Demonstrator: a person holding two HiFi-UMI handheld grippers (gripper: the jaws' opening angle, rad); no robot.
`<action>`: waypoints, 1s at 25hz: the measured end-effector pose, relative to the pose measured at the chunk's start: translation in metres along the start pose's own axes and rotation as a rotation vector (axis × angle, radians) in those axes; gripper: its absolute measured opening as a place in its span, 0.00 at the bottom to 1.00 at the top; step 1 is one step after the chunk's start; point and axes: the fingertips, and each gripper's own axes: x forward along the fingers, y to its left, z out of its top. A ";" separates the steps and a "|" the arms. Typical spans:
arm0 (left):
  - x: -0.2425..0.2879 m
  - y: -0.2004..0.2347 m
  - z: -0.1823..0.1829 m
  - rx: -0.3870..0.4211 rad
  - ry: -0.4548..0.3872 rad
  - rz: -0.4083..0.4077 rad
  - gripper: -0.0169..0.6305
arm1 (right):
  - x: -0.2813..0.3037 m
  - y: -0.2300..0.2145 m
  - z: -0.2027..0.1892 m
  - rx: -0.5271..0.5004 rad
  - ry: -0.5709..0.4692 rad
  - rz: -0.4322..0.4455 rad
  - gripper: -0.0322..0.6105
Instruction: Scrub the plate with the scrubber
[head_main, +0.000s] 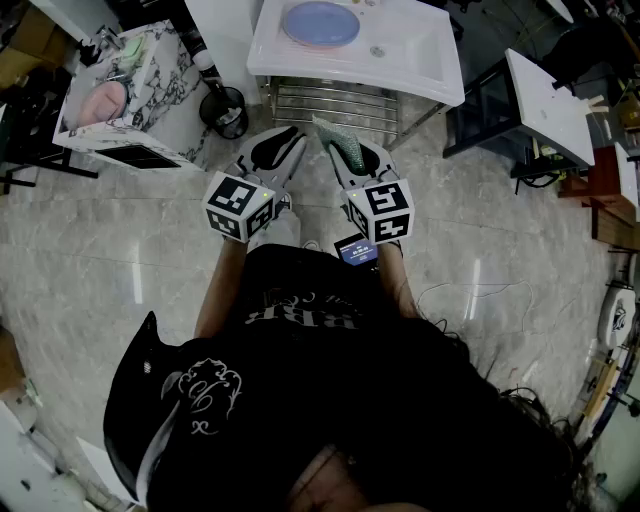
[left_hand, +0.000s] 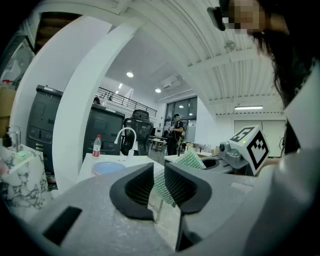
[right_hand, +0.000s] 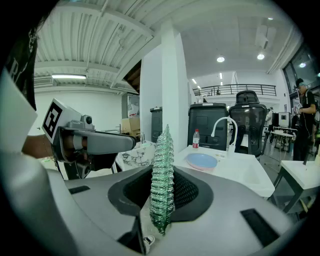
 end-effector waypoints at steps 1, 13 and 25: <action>0.000 0.000 0.000 -0.006 -0.002 0.000 0.12 | 0.000 0.000 -0.001 -0.002 0.004 0.001 0.19; -0.003 -0.008 -0.008 -0.007 0.028 0.016 0.12 | -0.003 -0.006 -0.014 0.007 0.016 -0.002 0.19; 0.014 0.012 -0.010 0.007 0.067 0.007 0.12 | 0.023 -0.018 -0.011 -0.006 0.024 0.006 0.19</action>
